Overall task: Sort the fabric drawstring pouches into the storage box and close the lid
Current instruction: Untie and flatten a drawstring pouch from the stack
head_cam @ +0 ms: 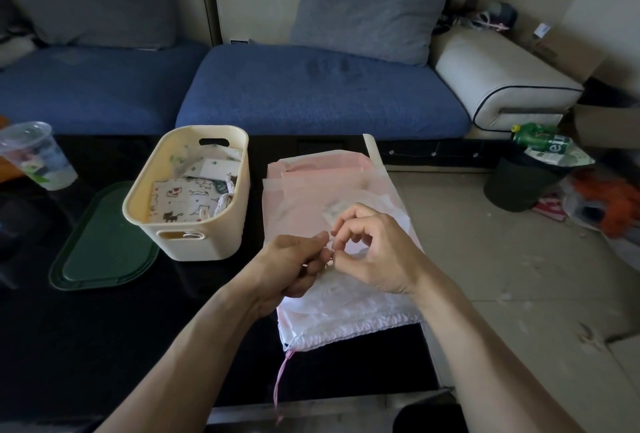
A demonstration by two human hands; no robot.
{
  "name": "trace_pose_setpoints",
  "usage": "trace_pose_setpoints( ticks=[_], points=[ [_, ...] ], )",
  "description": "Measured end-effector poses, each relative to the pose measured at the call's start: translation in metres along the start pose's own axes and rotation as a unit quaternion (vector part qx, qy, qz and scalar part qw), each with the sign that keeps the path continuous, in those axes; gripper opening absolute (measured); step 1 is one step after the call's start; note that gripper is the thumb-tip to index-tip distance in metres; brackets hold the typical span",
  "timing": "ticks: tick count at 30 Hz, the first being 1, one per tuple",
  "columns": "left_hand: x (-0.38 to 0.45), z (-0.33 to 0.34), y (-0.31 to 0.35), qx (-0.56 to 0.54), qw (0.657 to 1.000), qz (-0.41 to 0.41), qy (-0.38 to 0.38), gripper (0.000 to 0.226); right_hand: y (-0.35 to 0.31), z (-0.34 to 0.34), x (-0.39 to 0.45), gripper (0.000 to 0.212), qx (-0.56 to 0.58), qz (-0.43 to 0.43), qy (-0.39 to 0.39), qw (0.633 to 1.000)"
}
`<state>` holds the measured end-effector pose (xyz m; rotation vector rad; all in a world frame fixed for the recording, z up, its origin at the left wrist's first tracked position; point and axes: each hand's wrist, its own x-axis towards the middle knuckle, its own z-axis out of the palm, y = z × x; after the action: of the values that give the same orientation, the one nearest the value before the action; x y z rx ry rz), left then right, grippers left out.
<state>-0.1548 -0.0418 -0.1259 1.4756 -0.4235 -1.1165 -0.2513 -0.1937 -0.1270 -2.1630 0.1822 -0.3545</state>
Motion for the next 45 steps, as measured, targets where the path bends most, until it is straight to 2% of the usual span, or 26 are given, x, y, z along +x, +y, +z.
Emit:
trace_pose_setpoints(
  ticks=[7,13,21,26,30,34,35,40,45],
  points=[
    [-0.001,-0.001,0.000,0.107,0.994,0.016,-0.010,0.041,0.000,0.000,-0.004,0.008,-0.062,0.019,-0.025,0.998],
    [0.000,0.001,-0.001,0.116,0.993,0.026,0.012,0.041,0.000,-0.004,-0.004,0.002,-0.035,0.022,-0.030,0.999],
    [-0.005,0.004,0.003,0.119,0.993,0.004,-0.001,0.047,-0.002,0.000,-0.005,0.019,-0.043,0.019,-0.002,0.999],
    [-0.002,0.001,0.005,0.044,0.998,-0.022,0.042,0.048,-0.008,0.004,-0.005,0.026,-0.023,-0.015,-0.026,0.999],
    [0.001,-0.001,0.002,0.042,0.996,-0.030,0.072,0.041,-0.008,0.005,-0.004,0.013,0.054,0.008,-0.029,0.998],
    [0.000,-0.001,-0.003,0.085,0.993,-0.020,0.075,0.010,-0.006,0.003,0.000,0.012,0.172,0.061,-0.048,0.982],
    [0.000,-0.002,-0.004,0.099,0.993,-0.017,0.067,0.011,-0.005,0.003,0.000,0.014,0.187,0.072,-0.059,0.978],
    [-0.003,-0.002,-0.002,0.112,0.994,-0.016,-0.013,0.020,0.001,0.008,0.001,0.008,0.151,0.104,-0.068,0.981],
    [-0.004,-0.002,0.000,0.046,0.998,-0.036,-0.031,0.026,0.004,0.014,0.001,0.012,0.042,0.124,-0.053,0.990]
  ],
)
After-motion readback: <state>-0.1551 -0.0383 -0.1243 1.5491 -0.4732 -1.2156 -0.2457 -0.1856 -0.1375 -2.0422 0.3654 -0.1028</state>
